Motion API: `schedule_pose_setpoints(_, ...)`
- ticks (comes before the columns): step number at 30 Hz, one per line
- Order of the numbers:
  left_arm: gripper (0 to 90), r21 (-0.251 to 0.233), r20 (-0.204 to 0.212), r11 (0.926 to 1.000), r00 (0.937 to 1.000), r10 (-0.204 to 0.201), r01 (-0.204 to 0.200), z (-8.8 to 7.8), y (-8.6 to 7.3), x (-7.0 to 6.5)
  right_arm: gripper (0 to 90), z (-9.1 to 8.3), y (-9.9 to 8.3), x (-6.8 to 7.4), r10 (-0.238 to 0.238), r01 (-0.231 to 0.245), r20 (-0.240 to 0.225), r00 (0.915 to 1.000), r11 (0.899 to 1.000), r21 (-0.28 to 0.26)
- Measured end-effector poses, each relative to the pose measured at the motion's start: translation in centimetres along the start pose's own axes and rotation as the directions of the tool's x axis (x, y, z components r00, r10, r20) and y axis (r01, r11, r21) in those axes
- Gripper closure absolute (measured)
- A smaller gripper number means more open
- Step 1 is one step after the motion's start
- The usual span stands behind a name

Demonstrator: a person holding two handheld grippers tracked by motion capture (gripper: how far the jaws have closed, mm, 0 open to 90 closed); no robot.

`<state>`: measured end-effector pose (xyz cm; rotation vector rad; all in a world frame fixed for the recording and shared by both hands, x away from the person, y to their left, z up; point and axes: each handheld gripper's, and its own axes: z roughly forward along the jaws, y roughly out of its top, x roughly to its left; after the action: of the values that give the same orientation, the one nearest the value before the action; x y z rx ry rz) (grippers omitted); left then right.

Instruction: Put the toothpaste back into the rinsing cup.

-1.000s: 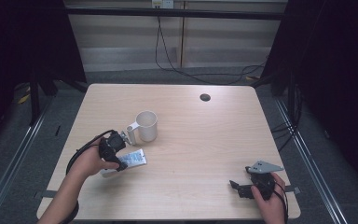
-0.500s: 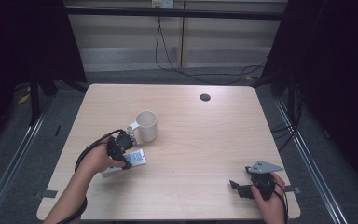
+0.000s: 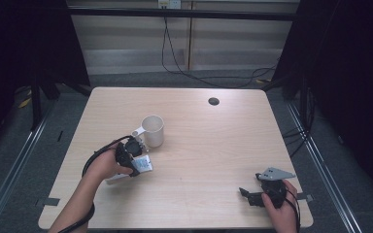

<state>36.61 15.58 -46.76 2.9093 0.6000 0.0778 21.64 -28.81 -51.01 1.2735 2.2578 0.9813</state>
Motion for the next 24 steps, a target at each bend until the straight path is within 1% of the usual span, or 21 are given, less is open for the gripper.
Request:
schedule_pose_setpoints(3, 41.4, 0.003, -0.004, 1.0000, 1.0000, 0.005, -0.005, 0.0, 0.0, -0.1, 14.0, 0.0, 0.0, 0.0, 0.000, 0.000, 0.000, 1.0000, 1.000, 0.000)
schedule_pose_setpoints(5, 43.3, 0.005, -0.010, 0.9998, 0.9998, 0.018, -0.018, -0.1, 0.0, -0.1, 14.0, 0.0, 0.0, 0.0, 0.000, 0.000, 0.000, 1.0000, 1.000, 0.000)
schedule_pose_setpoints(6, 52.1, 0.005, -0.022, 1.0000, 0.9997, -0.006, 0.006, -0.2, 0.1, -0.3, 14.0, 0.0, 0.0, 0.0, 0.000, 0.000, 0.000, 1.0000, 1.000, 0.000)
schedule_pose_setpoints(7, 52.1, 0.008, -0.025, 0.9995, 0.9992, -0.030, 0.030, -0.4, 0.2, -0.2, 14.0, 0.0, 0.0, 0.0, 0.000, 0.000, 0.000, 1.0000, 1.000, 0.000)
schedule_pose_setpoints(8, 56.9, 0.005, -0.026, 0.9986, 0.9983, -0.052, 0.052, -0.6, 0.3, -0.3, 14.0, 0.0, 0.0, 0.0, 0.000, 0.000, 0.000, 1.0000, 1.000, 0.000)
schedule_pose_setpoints(9, 61.1, 0.006, -0.027, 0.9986, 0.9983, -0.052, 0.052, -0.7, 0.3, -0.3, 14.0, 0.0, 0.0, 0.0, 0.001, -0.001, -0.001, 1.0000, 1.000, 0.001)
schedule_pose_setpoints(10, 63.6, 0.011, -0.027, 0.9991, 0.9988, -0.040, 0.041, -0.9, 0.3, -0.2, 14.0, 0.0, 0.0, 0.0, 0.000, 0.000, 0.000, 1.0000, 1.000, 0.000)
schedule_pose_setpoints(11, 65.5, 0.003, -0.016, 0.9977, 0.9976, -0.068, 0.068, -1.0, 0.3, -0.3, 14.0, 0.0, 0.0, 0.0, 0.001, -0.001, 0.000, 1.0000, 1.000, 0.000)
schedule_pose_setpoints(12, 66.4, -0.005, -0.003, 0.9970, 0.9970, -0.078, 0.078, -1.0, 0.2, -0.2, 14.0, 0.0, 0.0, 0.0, 0.000, 0.000, -0.001, 1.0000, 1.000, 0.000)
schedule_pose_setpoints(14, 67.2, -0.026, 0.025, 0.9962, 0.9963, -0.082, 0.083, -1.2, 0.0, -0.2, 14.0, 0.0, 0.0, 0.0, 0.000, 0.000, -0.001, 1.0000, 1.000, 0.000)
schedule_pose_setpoints(15, 67.4, -0.040, 0.038, 0.9947, 0.9949, -0.093, 0.095, -1.3, -0.1, -0.3, 14.0, 0.0, 0.0, 0.0, 0.000, 0.000, -0.001, 1.0000, 1.000, 0.000)
schedule_pose_setpoints(16, 67.5, -0.052, 0.043, 0.9948, 0.9954, -0.086, 0.088, -1.4, -0.1, -0.3, 14.0, 0.0, 0.0, 0.0, 0.001, -0.001, -0.001, 1.0000, 1.000, 0.000)
schedule_pose_setpoints(17, 67.4, -0.075, 0.047, 0.9931, 0.9951, -0.087, 0.090, -1.7, -0.3, -0.3, 14.0, 0.0, 0.0, 0.0, 0.000, 0.000, -0.001, 1.0000, 1.000, 0.000)
schedule_pose_setpoints(18, 67.5, -0.083, 0.051, 0.9918, 0.9944, -0.093, 0.097, -1.9, -0.3, -0.3, 14.0, 0.0, 0.0, 0.0, 0.001, -0.001, 0.000, 1.0000, 1.000, 0.000)
schedule_pose_setpoints(19, 67.5, -0.108, 0.051, 0.9887, 0.9938, -0.099, 0.104, -2.1, -0.5, -0.3, 14.0, 0.0, 0.0, 0.0, 0.000, 0.000, -0.001, 1.0000, 1.000, 0.000)
schedule_pose_setpoints(20, 67.4, -0.120, 0.052, 0.9875, 0.9940, -0.096, 0.102, -2.4, -0.6, -0.2, 14.0, 0.0, 0.0, 0.0, 0.000, 0.000, -0.001, 1.0000, 1.000, 0.000)
schedule_pose_setpoints(23, 67.5, -0.163, 0.060, 0.9794, 0.9920, -0.111, 0.119, -3.1, -1.0, -0.1, 14.0, 0.0, 0.0, 0.0, 0.000, 0.000, 0.000, 1.0000, 1.000, 0.000)
schedule_pose_setpoints(24, 67.5, -0.182, 0.066, 0.9747, 0.9907, -0.119, 0.130, -3.3, -1.2, 0.0, 14.0, 0.0, 0.0, 0.0, 0.000, 0.000, 0.000, 1.0000, 1.000, 0.000)
